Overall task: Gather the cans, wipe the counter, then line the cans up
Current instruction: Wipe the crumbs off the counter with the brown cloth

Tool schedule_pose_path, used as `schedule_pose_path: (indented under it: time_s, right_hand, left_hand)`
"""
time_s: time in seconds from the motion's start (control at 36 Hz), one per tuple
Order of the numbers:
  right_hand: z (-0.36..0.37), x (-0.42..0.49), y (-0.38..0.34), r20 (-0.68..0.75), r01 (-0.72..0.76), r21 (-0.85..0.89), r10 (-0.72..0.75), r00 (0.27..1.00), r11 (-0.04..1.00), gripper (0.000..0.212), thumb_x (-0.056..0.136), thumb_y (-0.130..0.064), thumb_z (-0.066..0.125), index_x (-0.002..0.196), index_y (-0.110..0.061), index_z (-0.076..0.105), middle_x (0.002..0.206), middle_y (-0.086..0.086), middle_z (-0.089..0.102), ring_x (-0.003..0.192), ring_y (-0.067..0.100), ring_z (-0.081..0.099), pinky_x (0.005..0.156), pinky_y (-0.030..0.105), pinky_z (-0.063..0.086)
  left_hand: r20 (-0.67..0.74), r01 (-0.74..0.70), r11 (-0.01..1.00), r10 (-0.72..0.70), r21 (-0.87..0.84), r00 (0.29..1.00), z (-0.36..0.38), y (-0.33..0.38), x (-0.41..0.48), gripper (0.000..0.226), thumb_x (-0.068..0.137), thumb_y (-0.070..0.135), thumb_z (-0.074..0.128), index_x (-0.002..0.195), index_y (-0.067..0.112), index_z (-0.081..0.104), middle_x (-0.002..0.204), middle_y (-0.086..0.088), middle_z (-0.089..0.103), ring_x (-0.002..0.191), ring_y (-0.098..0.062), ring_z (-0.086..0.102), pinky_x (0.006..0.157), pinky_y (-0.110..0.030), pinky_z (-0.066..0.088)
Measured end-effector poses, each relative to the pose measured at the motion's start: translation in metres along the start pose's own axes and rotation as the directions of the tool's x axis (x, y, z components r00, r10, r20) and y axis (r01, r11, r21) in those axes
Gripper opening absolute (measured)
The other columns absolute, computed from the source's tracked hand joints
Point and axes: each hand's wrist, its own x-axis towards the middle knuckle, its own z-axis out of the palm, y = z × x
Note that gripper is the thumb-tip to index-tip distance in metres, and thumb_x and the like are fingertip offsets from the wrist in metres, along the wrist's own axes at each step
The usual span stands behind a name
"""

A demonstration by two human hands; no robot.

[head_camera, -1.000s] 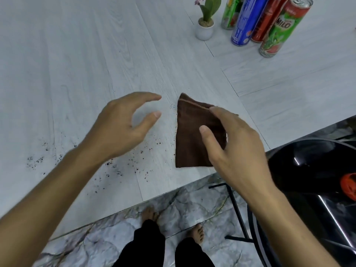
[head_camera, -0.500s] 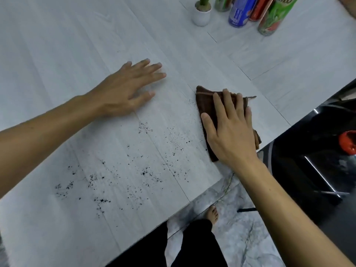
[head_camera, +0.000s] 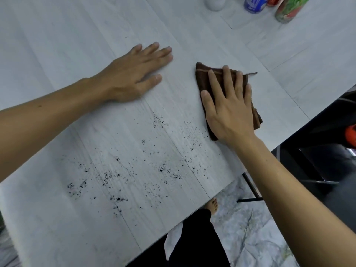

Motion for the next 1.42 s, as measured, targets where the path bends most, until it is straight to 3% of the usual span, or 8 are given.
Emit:
schedule_pose_path:
  time_s: [0.39, 0.61, 1.0, 1.17, 1.42]
  right_hand:
    - [0.028, -0.061, -0.056, -0.009, 0.187, -0.018, -0.188, 0.982, 0.982, 0.058, 0.108, -0.05, 0.024, 0.162, -0.028, 0.023, 0.171, 0.006, 0.009, 0.157, 0.031, -0.002, 0.124, 0.054, 0.003]
    - [0.028, -0.106, -0.041, -0.043, 0.095, 0.001, -0.095, 0.995, 0.995, 0.058, 0.108, -0.048, 0.026, 0.161, -0.026, 0.026, 0.171, 0.007, 0.009, 0.157, 0.03, -0.001, 0.125, 0.051, 0.003]
    - [0.012, -0.086, 0.021, -0.125, -0.314, -0.006, 0.31, 0.942, 0.95, 0.065, 0.107, -0.052, 0.02, 0.163, -0.02, 0.014, 0.171, 0.011, -0.003, 0.156, 0.031, -0.008, 0.125, 0.051, -0.004]
    - [0.006, -0.05, 0.028, -0.121, -0.308, 0.01, 0.307, 0.944, 0.951, 0.063, 0.106, -0.052, 0.02, 0.163, -0.023, 0.015, 0.171, 0.007, -0.001, 0.156, 0.03, -0.007, 0.125, 0.051, -0.003]
    - [0.008, -0.007, -0.01, -0.07, -0.138, 0.02, 0.14, 0.988, 0.99, 0.062, 0.107, -0.052, 0.02, 0.163, -0.026, 0.017, 0.171, 0.007, 0.0, 0.156, 0.029, -0.008, 0.125, 0.051, -0.005]
  left_hand:
    - [-0.026, 0.016, 1.0, -0.017, -0.021, 1.0, 0.002, 0.0, -0.008, 0.058, 0.108, 0.047, 0.02, 0.163, 0.035, 0.008, 0.171, 0.016, 0.002, 0.156, -0.004, -0.006, 0.128, -0.041, 0.001]
    - [-0.025, 0.026, 0.998, -0.027, -0.05, 0.999, 0.003, 0.007, -0.016, 0.059, 0.106, 0.048, 0.023, 0.163, 0.035, 0.013, 0.171, 0.017, 0.004, 0.156, -0.003, -0.006, 0.128, -0.039, 0.001]
    - [-0.027, -0.021, 0.998, 0.019, -0.058, 0.999, 0.005, 0.003, -0.018, 0.059, 0.106, 0.051, 0.024, 0.162, 0.038, 0.013, 0.17, 0.019, 0.004, 0.156, -0.003, -0.004, 0.128, -0.044, 0.004]
    - [-0.022, -0.02, 0.999, 0.02, -0.031, 1.0, 0.003, -0.005, -0.022, 0.058, 0.106, 0.054, 0.022, 0.162, 0.04, 0.013, 0.17, 0.018, 0.005, 0.157, -0.004, -0.004, 0.128, -0.046, 0.003]
    - [-0.014, 0.001, 1.0, -0.001, -0.022, 1.0, -0.003, -0.02, -0.029, 0.057, 0.107, 0.054, 0.022, 0.162, 0.042, 0.013, 0.17, 0.019, 0.005, 0.156, -0.001, -0.004, 0.128, -0.045, 0.003]
